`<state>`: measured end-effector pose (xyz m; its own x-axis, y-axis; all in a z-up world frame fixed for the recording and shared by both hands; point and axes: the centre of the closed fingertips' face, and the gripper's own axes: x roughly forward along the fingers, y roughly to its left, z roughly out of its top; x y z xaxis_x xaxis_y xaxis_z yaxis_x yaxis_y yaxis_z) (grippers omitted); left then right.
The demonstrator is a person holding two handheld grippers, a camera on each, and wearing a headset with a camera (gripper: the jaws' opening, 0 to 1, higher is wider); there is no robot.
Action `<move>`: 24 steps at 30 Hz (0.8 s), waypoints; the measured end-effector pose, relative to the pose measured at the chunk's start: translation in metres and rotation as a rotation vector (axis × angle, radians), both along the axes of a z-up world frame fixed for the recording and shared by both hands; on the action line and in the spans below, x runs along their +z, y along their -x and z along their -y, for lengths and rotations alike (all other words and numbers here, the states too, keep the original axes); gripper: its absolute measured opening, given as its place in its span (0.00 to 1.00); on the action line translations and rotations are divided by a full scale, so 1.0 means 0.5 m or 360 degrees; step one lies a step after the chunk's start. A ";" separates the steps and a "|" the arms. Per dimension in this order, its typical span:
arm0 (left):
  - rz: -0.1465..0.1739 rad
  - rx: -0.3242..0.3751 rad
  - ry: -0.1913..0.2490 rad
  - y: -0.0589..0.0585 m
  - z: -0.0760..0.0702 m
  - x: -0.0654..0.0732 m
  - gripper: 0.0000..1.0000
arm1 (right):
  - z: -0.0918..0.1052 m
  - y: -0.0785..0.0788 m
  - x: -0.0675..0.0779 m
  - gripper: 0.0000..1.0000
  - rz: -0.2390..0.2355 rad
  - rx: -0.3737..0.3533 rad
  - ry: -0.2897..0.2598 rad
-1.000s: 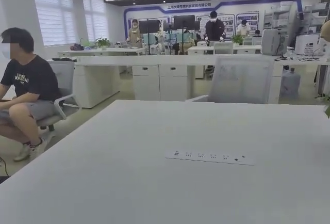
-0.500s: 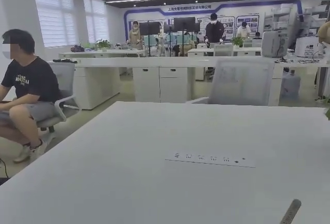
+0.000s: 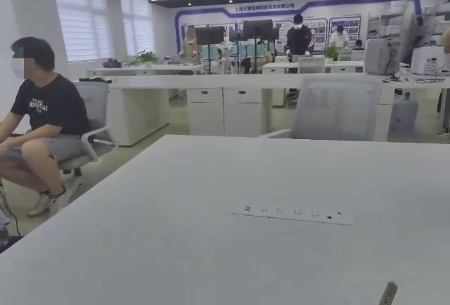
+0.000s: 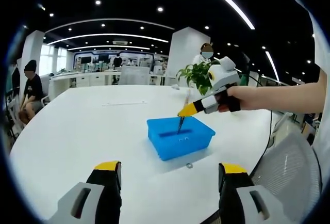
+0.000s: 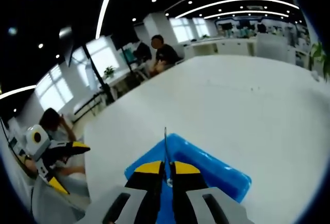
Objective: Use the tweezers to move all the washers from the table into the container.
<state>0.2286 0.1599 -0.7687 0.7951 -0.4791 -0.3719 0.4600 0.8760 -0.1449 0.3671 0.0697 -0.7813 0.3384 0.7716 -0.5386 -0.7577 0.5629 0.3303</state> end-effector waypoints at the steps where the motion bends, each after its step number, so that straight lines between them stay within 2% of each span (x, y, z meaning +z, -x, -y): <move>1: -0.0002 -0.0001 -0.0003 0.000 0.000 -0.001 0.78 | 0.000 -0.002 -0.005 0.03 -0.0001 0.0006 0.0010; 10: -0.0011 -0.0004 -0.0008 0.001 0.000 -0.003 0.78 | -0.004 -0.004 -0.039 0.03 0.0008 0.0045 0.0096; 24: -0.0019 -0.0011 -0.0022 0.001 0.000 -0.008 0.77 | -0.006 -0.002 -0.057 0.03 0.0036 0.0075 0.0150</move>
